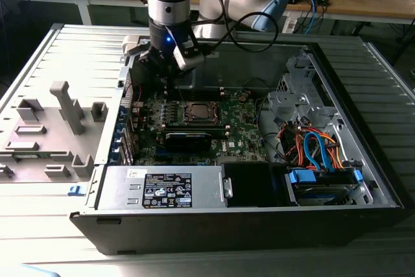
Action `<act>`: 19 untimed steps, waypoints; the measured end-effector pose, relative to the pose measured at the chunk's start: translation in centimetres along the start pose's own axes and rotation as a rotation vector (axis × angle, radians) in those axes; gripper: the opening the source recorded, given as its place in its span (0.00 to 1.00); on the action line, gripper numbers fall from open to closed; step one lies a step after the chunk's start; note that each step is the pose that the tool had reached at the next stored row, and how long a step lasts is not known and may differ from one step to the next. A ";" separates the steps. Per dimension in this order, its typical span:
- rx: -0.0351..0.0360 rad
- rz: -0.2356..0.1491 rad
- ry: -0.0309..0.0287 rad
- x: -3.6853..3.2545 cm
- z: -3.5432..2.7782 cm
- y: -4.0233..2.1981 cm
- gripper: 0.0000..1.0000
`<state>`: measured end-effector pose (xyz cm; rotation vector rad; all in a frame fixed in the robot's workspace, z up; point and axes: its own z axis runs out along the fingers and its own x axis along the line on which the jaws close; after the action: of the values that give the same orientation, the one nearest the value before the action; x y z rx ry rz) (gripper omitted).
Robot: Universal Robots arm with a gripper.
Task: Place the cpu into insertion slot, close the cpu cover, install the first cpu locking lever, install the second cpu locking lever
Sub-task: 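Install the first cpu locking lever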
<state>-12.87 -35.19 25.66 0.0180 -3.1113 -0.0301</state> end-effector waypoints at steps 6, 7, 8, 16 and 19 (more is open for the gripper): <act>0.0001 0.000 0.0001 -0.06 0.03 0.23 0.11; 0.0001 0.000 0.0000 -0.07 0.03 0.23 0.11; 0.0001 0.000 0.0000 -0.10 0.03 0.23 0.11; 0.0001 0.000 0.0000 -0.63 0.02 0.23 0.11; 0.0001 0.000 0.0000 -0.95 0.01 0.22 0.11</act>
<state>-11.93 -34.96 25.63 0.0181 -3.1113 -0.0300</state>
